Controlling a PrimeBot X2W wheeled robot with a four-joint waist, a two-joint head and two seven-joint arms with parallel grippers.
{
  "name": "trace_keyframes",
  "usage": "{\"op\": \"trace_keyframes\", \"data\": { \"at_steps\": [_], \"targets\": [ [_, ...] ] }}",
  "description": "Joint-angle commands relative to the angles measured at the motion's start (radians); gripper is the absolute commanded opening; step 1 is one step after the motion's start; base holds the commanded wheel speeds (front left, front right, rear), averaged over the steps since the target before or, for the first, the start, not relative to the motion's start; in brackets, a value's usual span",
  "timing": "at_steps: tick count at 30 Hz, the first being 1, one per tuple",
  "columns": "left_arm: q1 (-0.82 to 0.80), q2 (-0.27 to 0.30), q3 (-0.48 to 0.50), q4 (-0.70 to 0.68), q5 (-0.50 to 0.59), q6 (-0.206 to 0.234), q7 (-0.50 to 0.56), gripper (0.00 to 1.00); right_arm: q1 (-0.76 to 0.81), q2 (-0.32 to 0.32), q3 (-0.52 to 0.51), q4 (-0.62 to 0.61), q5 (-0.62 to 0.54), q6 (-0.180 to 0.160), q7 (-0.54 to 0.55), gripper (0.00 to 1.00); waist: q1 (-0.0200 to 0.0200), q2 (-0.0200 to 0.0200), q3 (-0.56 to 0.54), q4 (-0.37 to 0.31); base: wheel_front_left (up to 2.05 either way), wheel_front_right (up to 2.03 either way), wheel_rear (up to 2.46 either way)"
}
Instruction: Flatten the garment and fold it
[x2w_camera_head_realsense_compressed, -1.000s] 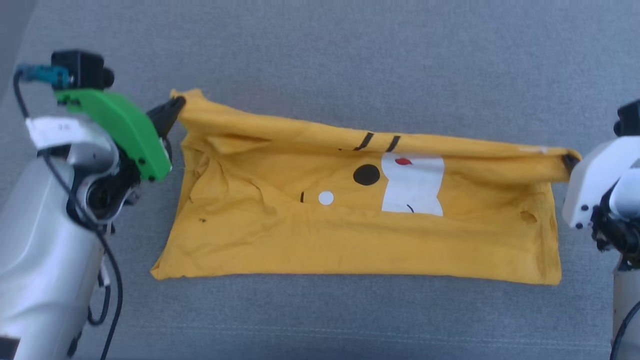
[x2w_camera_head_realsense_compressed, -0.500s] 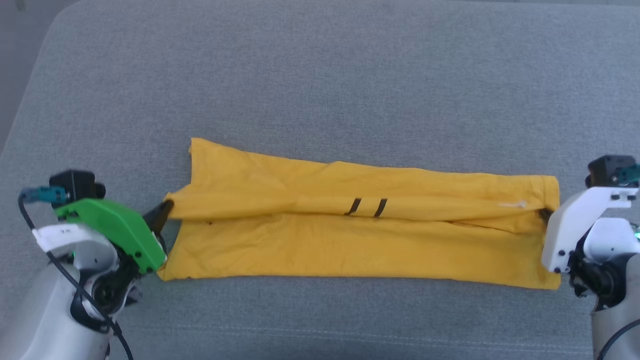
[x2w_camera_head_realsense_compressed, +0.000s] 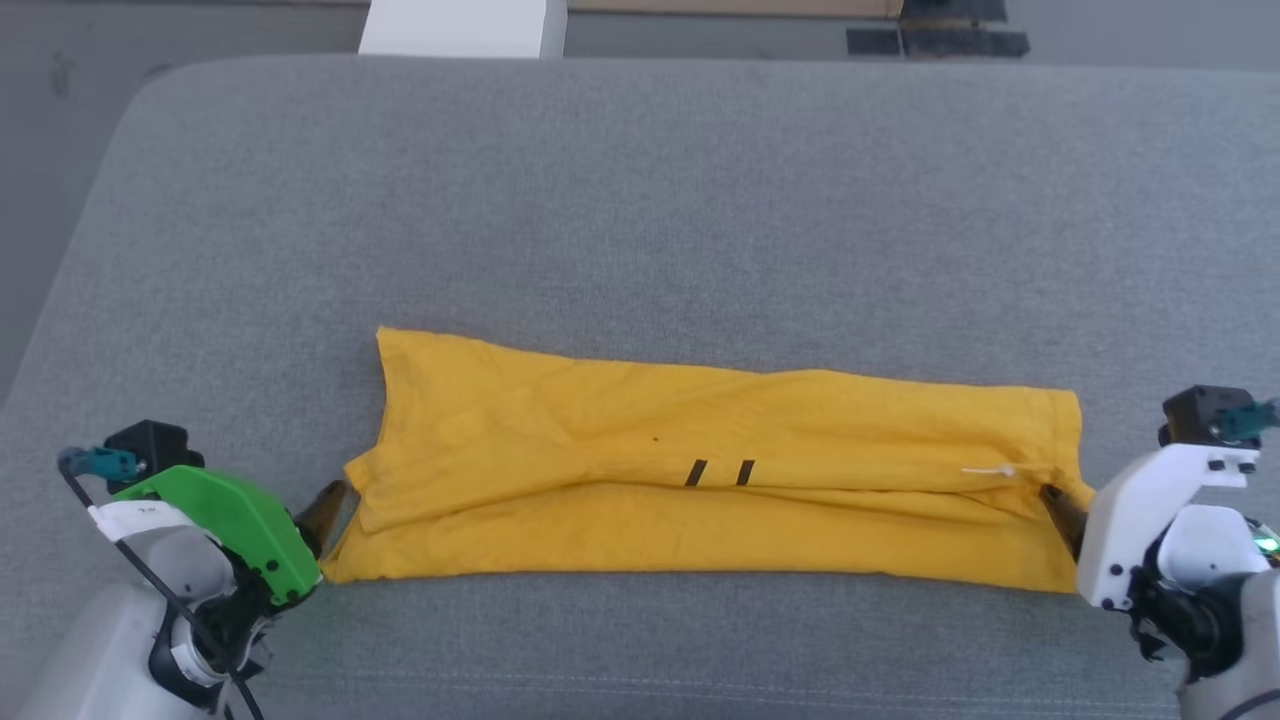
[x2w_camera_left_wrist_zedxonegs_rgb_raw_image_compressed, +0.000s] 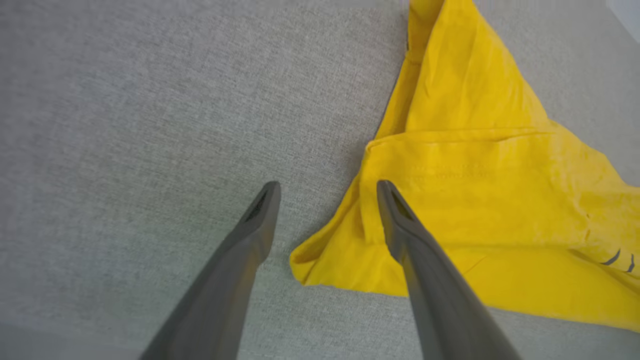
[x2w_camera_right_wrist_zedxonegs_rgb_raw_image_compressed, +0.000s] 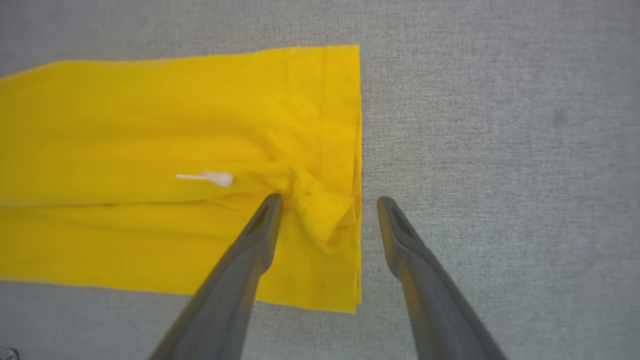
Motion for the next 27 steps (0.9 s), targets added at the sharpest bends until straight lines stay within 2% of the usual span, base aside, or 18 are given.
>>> {"op": "trace_keyframes", "data": {
  "at_steps": [1,5,7,11,14,16,19,22,27],
  "targets": [
    [0.01,0.019,0.002,-0.004,0.018,0.009,0.001,1.0,0.02,-0.014,-0.001,-0.025,0.018,-0.001,0.004,1.0,0.0001,0.0,-0.039,-0.008,0.0,0.0,0.0],
    [-0.01,0.042,0.024,-0.043,0.049,0.025,-0.048,1.0,0.043,-0.052,-0.021,-0.113,0.079,-0.001,0.046,1.0,0.0001,0.0,-0.054,-0.012,0.0,0.0,0.0],
    [-0.024,0.047,0.044,-0.07,0.076,0.025,-0.12,1.0,0.04,-0.065,-0.042,-0.15,0.109,-0.001,0.068,1.0,0.0001,0.0,-0.051,-0.013,0.0,0.0,0.0],
    [-0.049,0.056,0.07,-0.114,0.174,-0.002,-0.338,1.0,0.018,-0.095,-0.063,-0.193,0.134,-0.001,0.096,1.0,0.0001,0.0,-0.024,-0.011,0.0,0.0,0.0],
    [-0.055,0.037,0.084,-0.144,0.254,-0.009,-0.535,1.0,0.002,-0.115,-0.056,-0.177,0.135,-0.001,0.104,1.0,0.0001,0.0,0.001,-0.003,0.0,0.0,0.0],
    [-0.055,0.027,0.084,-0.156,0.304,-0.014,-0.623,1.0,-0.012,-0.122,-0.036,-0.162,0.145,-0.001,0.096,1.0,0.0001,0.0,0.021,0.003,0.0,0.0,0.0],
    [-0.062,0.018,0.077,-0.18,0.397,-0.034,-0.661,1.0,-0.029,-0.134,-0.009,-0.117,0.141,-0.001,0.09,1.0,0.0001,0.0,0.052,0.014,0.0,0.0,0.0],
    [-0.065,-0.017,0.099,-0.222,0.475,-0.056,-0.666,1.0,-0.053,-0.127,-0.005,-0.062,0.138,-0.001,0.074,1.0,0.0001,0.0,0.079,0.024,0.0,0.0,0.0],
    [-0.038,-0.087,0.151,-0.246,0.522,-0.117,-0.666,1.0,-0.082,-0.115,0.02,0.01,0.114,-0.001,0.061,1.0,0.0001,0.0,0.108,0.032,0.0,0.0,0.0]
  ]
}}
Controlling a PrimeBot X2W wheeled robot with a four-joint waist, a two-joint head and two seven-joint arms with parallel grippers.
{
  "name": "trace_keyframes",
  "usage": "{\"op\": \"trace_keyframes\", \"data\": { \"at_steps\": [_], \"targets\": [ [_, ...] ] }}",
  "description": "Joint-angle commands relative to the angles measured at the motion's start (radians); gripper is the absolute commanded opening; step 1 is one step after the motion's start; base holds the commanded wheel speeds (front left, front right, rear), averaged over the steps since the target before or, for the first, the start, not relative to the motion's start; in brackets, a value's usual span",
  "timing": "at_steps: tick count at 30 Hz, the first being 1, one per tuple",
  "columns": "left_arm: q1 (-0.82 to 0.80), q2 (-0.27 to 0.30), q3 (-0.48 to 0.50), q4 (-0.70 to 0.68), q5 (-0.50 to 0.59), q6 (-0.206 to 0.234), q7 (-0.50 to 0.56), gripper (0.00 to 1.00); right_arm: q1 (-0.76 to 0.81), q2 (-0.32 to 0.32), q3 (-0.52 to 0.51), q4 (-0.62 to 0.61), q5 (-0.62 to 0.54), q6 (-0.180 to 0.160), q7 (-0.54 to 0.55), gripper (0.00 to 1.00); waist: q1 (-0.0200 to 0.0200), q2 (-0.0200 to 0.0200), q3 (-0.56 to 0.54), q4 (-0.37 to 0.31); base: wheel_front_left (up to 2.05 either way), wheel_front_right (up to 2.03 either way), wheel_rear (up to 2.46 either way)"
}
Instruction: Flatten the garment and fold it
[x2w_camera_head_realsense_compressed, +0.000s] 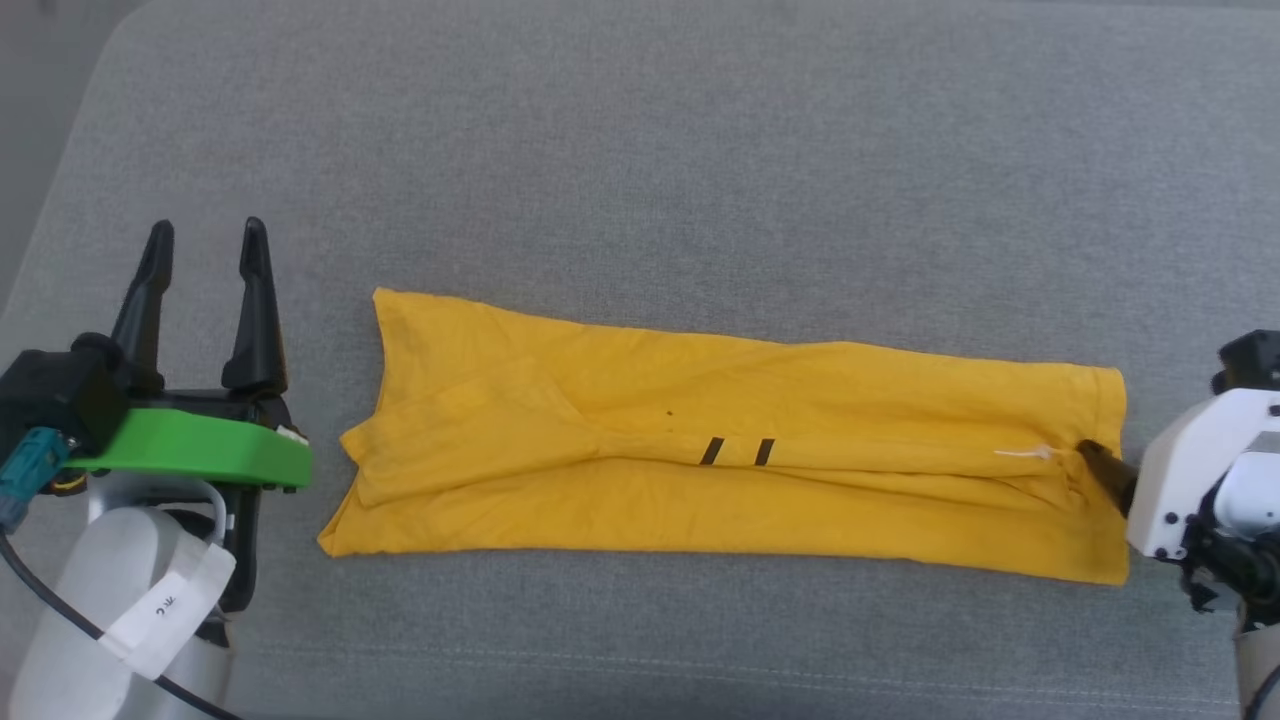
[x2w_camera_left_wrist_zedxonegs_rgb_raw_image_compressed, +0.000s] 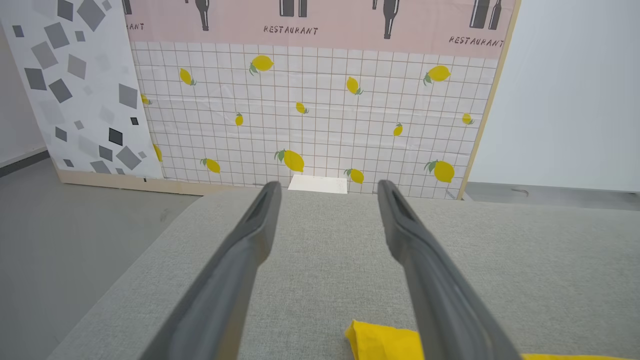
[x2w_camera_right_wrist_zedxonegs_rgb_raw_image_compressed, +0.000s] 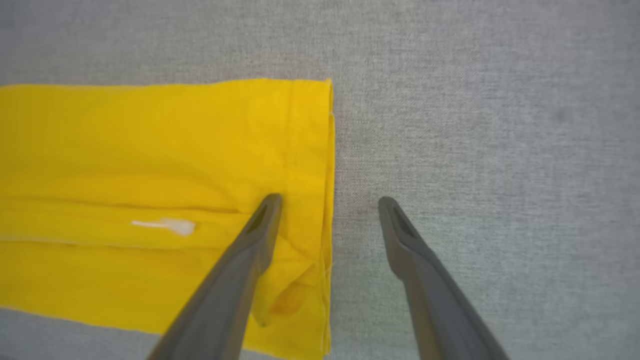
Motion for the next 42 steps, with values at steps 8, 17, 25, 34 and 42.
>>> {"op": "trace_keyframes", "data": {
  "at_steps": [8,17,25,34,42],
  "targets": [
    [0.034,-0.099,0.056,0.016,0.038,-0.081,-0.005,1.0,-0.015,0.032,0.107,0.077,0.021,-0.001,0.017,1.0,0.0001,-0.0001,0.028,0.012,0.0,0.0,0.0],
    [0.035,-0.158,0.099,0.041,0.072,-0.12,-0.005,1.0,-0.028,0.035,0.188,0.1,0.06,-0.001,0.029,0.8,0.0001,-0.0001,0.028,0.013,0.0,0.0,0.0],
    [0.038,-0.183,0.123,0.059,0.1,-0.139,-0.005,1.0,-0.038,0.027,0.118,0.119,0.028,-0.001,0.039,0.0,0.0001,-0.0001,0.018,0.013,0.0,0.0,0.0],
    [0.041,-0.206,0.142,0.056,0.127,-0.154,-0.005,1.0,-0.066,0.01,-0.171,0.114,-0.131,-0.001,0.029,0.0,0.0001,-0.0001,0.016,0.01,0.0,0.0,0.0],
    [0.042,-0.217,0.141,0.085,0.125,-0.16,-0.005,1.0,-0.113,0.047,-0.333,0.105,-0.331,-0.001,0.032,0.0,0.0001,-0.0001,0.007,0.006,0.0,0.0,0.0]
  ]
}}
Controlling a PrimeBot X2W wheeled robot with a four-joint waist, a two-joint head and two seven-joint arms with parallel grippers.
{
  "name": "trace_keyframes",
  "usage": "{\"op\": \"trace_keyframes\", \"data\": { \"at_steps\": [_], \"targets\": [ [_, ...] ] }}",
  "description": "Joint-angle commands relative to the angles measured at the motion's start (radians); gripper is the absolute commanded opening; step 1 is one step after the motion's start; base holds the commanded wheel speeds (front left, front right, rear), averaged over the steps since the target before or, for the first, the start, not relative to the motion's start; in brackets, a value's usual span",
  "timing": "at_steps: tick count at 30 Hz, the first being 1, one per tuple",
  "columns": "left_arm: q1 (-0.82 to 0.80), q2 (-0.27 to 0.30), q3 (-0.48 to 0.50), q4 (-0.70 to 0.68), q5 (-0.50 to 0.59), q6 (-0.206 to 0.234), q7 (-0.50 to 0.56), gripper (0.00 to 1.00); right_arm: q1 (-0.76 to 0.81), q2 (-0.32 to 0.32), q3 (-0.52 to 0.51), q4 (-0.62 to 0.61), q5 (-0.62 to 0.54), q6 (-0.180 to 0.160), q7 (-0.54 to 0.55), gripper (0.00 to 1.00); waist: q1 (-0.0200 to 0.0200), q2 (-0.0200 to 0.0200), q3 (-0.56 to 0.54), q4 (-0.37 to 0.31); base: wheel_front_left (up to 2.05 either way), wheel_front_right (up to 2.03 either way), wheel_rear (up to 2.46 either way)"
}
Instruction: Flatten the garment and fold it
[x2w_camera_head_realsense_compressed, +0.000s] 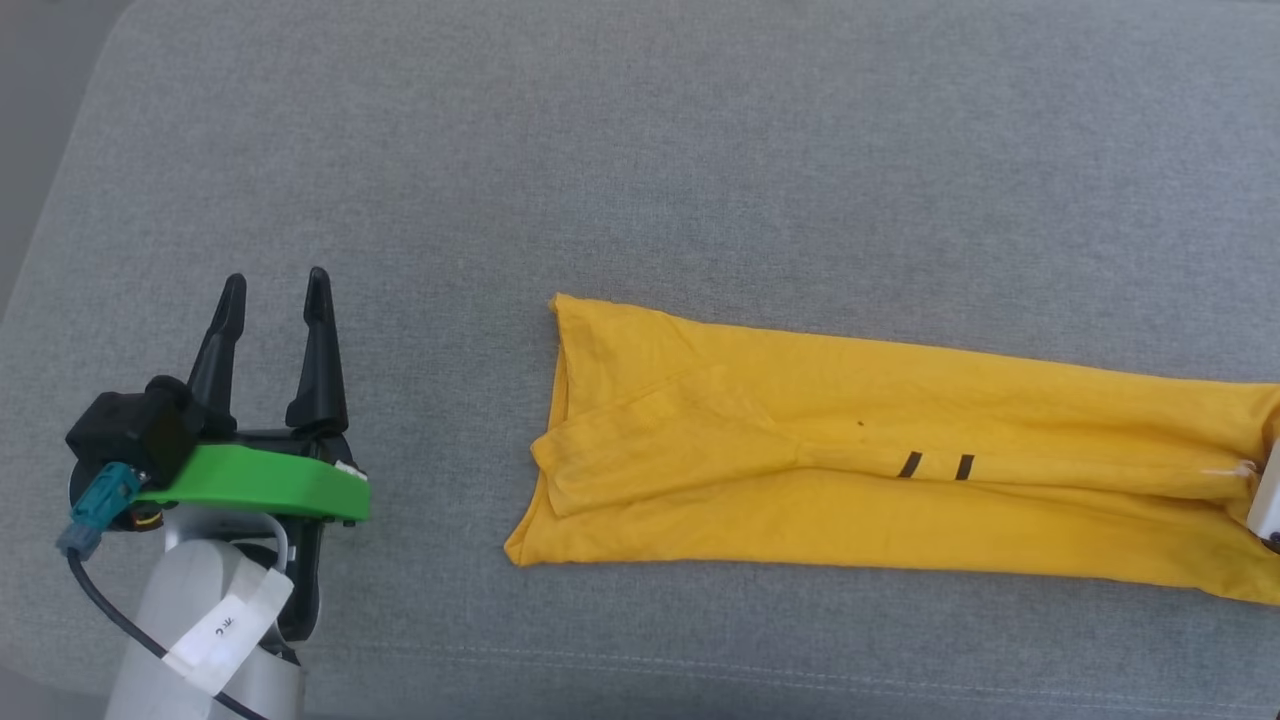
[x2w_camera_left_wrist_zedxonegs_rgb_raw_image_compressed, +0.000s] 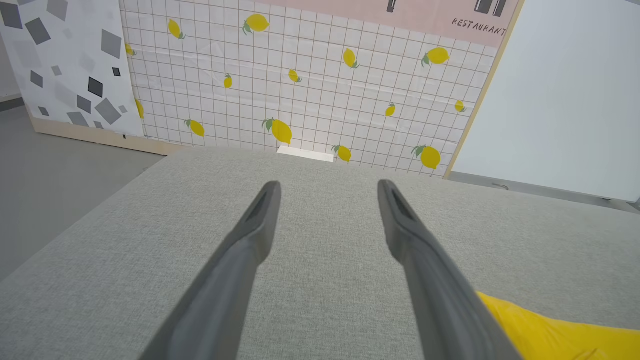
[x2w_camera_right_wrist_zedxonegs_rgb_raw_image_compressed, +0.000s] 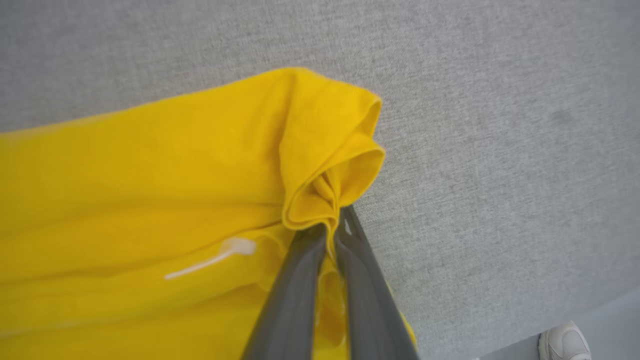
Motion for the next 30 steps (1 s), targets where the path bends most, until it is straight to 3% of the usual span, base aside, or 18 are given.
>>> {"op": "trace_keyframes", "data": {
  "at_steps": [1,7,11,17,23,30],
  "targets": [
    [0.01,-0.006,0.0,0.005,0.0,-0.004,-0.005,1.0,-0.013,-0.001,0.002,-0.005,-0.027,-0.002,0.004,0.0,0.0,-0.0001,-0.008,-0.001,0.0,0.0,0.0],
    [0.031,-0.014,0.009,0.032,0.002,-0.005,-0.005,1.0,0.021,-0.06,0.183,-0.038,-0.067,-0.002,0.114,0.0,0.0,-0.0001,-0.054,-0.018,0.0,0.0,0.0],
    [0.052,-0.021,0.024,0.05,0.006,-0.002,-0.005,1.0,0.045,-0.106,0.348,-0.136,0.026,-0.002,0.234,0.0,0.0,-0.0001,-0.085,-0.031,0.0,0.0,0.0],
    [0.077,-0.033,0.049,0.042,0.005,-0.002,-0.005,1.0,0.067,-0.107,0.539,-0.333,0.226,-0.002,0.368,0.0,0.0,-0.0001,-0.1,-0.036,0.0,0.0,0.0],
    [0.081,-0.045,0.055,0.027,0.012,-0.003,-0.005,1.0,0.029,-0.03,0.681,-0.378,0.301,-0.002,0.318,0.0,0.0,-0.0001,-0.092,-0.008,0.0,0.0,0.0],
    [0.081,-0.055,0.055,0.035,0.012,-0.004,-0.005,1.0,-0.04,0.085,0.777,-0.257,0.31,-0.002,0.18,0.0,0.0,-0.0001,-0.082,0.048,0.0,0.0,0.0]
  ]
}}
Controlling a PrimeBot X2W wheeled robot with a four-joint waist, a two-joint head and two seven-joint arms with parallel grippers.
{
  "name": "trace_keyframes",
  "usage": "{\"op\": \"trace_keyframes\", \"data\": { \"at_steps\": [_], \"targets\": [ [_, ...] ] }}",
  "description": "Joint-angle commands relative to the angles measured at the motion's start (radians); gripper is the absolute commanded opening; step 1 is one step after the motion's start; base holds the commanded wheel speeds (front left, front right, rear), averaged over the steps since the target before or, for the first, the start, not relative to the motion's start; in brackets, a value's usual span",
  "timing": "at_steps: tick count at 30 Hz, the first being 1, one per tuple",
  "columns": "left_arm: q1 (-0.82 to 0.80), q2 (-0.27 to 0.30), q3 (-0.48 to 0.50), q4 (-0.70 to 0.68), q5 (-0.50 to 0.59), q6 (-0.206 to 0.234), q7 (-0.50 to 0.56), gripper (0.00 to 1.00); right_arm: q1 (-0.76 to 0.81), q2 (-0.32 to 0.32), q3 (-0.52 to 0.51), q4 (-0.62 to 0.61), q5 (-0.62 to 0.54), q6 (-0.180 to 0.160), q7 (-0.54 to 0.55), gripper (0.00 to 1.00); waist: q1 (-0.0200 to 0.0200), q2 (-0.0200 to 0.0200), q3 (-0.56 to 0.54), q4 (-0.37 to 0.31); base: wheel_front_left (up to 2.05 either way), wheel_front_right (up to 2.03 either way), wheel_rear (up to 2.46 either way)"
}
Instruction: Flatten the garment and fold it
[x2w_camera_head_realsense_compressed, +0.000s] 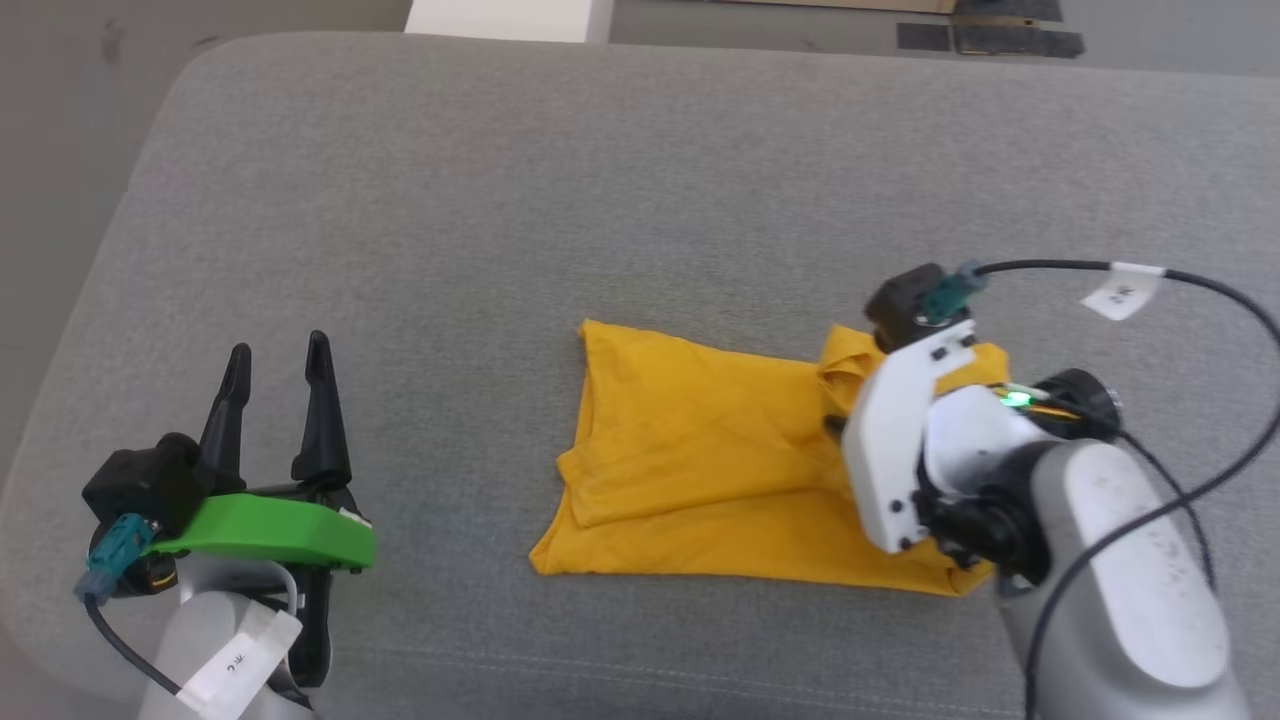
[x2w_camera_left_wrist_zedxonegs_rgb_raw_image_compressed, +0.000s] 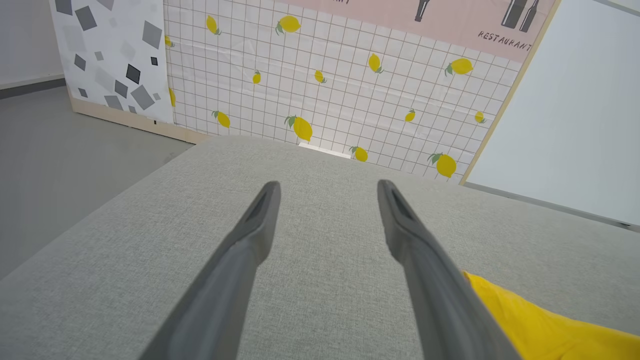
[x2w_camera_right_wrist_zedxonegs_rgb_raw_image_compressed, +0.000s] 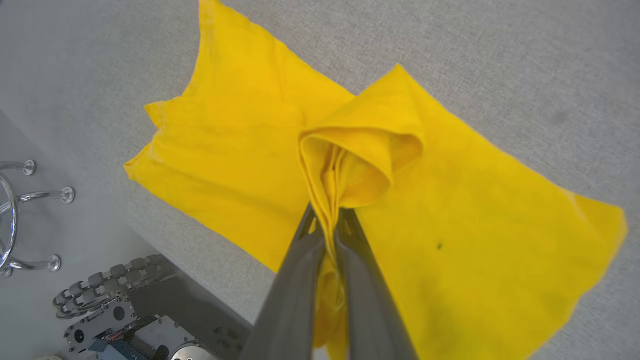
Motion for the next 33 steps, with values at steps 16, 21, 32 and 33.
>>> {"op": "trace_keyframes", "data": {
  "at_steps": [16,21,32,33],
  "targets": [
    [-0.008,-0.018,-0.003,0.025,-0.011,-0.007,-0.005,1.0,-0.175,0.039,0.204,0.334,0.158,-0.001,-0.313,0.0,0.0,0.0,0.054,0.145,0.0,0.0,0.0],
    [-0.015,-0.025,-0.003,0.023,-0.016,-0.008,-0.005,1.0,-0.223,0.039,0.23,0.469,0.176,-0.001,-0.393,0.0,0.0,0.0,0.073,0.153,0.0,0.0,0.0],
    [-0.017,-0.02,-0.006,0.03,-0.015,-0.008,-0.005,1.0,-0.283,0.039,0.369,0.572,0.315,-0.001,-0.531,1.0,0.0,0.0,0.058,0.12,0.0,0.0,0.0],
    [-0.015,-0.021,-0.006,0.03,-0.015,-0.008,-0.005,1.0,-0.285,0.039,0.383,0.567,0.334,-0.001,-0.54,1.0,0.0,0.0,0.052,0.114,0.0,0.0,0.0]
  ]
}}
